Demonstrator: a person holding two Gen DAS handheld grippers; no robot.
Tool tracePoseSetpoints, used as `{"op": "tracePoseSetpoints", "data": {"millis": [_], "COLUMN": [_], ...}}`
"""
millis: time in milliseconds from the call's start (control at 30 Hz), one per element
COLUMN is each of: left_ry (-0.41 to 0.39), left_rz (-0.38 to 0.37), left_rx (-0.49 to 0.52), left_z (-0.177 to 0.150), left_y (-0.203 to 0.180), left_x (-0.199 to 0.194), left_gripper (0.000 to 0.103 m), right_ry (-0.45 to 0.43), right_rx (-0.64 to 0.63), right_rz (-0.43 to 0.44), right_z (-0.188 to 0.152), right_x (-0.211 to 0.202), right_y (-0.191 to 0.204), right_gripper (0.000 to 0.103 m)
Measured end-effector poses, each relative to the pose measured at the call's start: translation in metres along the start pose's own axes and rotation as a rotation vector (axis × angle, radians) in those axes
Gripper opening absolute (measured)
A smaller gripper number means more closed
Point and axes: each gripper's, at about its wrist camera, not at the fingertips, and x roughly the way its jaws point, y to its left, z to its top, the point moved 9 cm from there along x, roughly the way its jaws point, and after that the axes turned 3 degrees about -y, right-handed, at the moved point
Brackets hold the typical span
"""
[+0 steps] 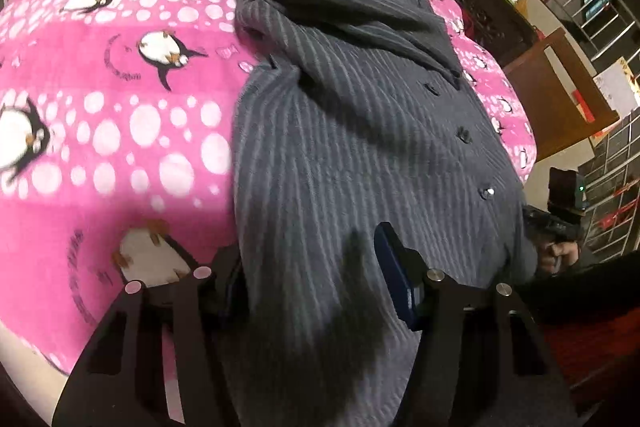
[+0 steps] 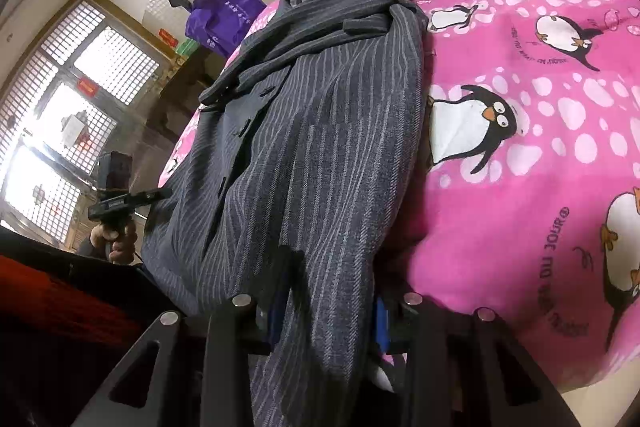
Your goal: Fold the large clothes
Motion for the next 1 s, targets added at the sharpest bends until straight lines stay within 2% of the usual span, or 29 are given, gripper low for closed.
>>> {"op": "tracePoseSetpoints", "data": {"millis": [133, 233, 267, 333, 400, 467, 500, 533, 567, 600, 633, 700, 767, 833, 933, 967, 1000], "left_ry": [0.043, 0.14, 0.152, 0.139, 0.091, 0.072, 0.072, 0.078, 0.087, 0.081, 0.068, 0.043, 0.036, 0.054, 0.031, -0.002, -0.03], "left_rz": [-0.009, -0.151, -0.142, -0.063, -0.021, -0.016, -0.006, 0.002, 0.009, 0.013, 0.014, 0.009, -0.007, -0.01, 0.005, 0.019, 0.006], "left_rx": [0.014, 0.079, 0.118, 0.17, 0.109, 0.06, 0.074, 0.098, 0.111, 0.112, 0.116, 0.108, 0.086, 0.064, 0.039, 0.032, 0.022], "left_z": [0.006, -0.011, -0.016, -0.015, -0.004, -0.002, -0.004, -0.008, -0.012, -0.014, -0.015, -0.013, -0.012, -0.015, -0.013, -0.01, -0.008], "left_y": [-0.004, -0.033, -0.04, -0.037, -0.021, -0.013, -0.015, -0.018, -0.021, -0.022, -0.023, -0.022, -0.02, -0.015, -0.015, -0.016, -0.02], "left_x": [0.004, 0.007, 0.008, 0.008, 0.006, 0.005, 0.006, 0.007, 0.007, 0.006, 0.003, -0.003, -0.003, 0.003, -0.001, -0.007, -0.015], "left_gripper": [0.058, 0.059, 0.059, 0.058, 0.058, 0.053, 0.042, 0.017, 0.01, 0.009, 0.007, 0.007, 0.007, 0.007, 0.007, 0.006, 0.005], "right_ry": [0.003, 0.005, 0.005, 0.006, 0.009, 0.018, 0.026, 0.044, 0.061, 0.054, 0.016, -0.029, -0.023, 0.026, 0.002, -0.007, -0.03], "right_rx": [0.0, -0.001, -0.001, -0.002, -0.001, 0.001, 0.0, 0.0, -0.007, -0.033, -0.091, -0.119, -0.087, -0.037, -0.04, -0.069, -0.105], "right_rz": [-0.009, -0.017, -0.02, -0.022, -0.025, -0.03, -0.033, -0.035, -0.02, 0.02, 0.063, 0.1, 0.094, 0.073, 0.097, 0.099, 0.11], "right_z": [0.0, 0.001, 0.001, 0.001, 0.002, 0.002, 0.002, 0.001, 0.003, 0.005, 0.011, 0.018, 0.02, 0.014, 0.019, 0.02, 0.023], "right_x": [0.002, 0.001, 0.001, 0.002, 0.003, 0.004, 0.005, 0.006, 0.005, 0.002, -0.005, -0.011, -0.003, 0.012, 0.009, 0.006, -0.001], "right_y": [0.001, 0.002, 0.002, 0.002, 0.002, 0.004, 0.004, 0.006, 0.011, 0.02, 0.033, 0.041, 0.032, 0.018, 0.022, 0.027, 0.035], "right_gripper": [0.034, 0.034, 0.034, 0.034, 0.035, 0.036, 0.036, 0.037, 0.036, 0.036, 0.032, 0.03, 0.03, 0.03, 0.029, 0.023, 0.005]}}
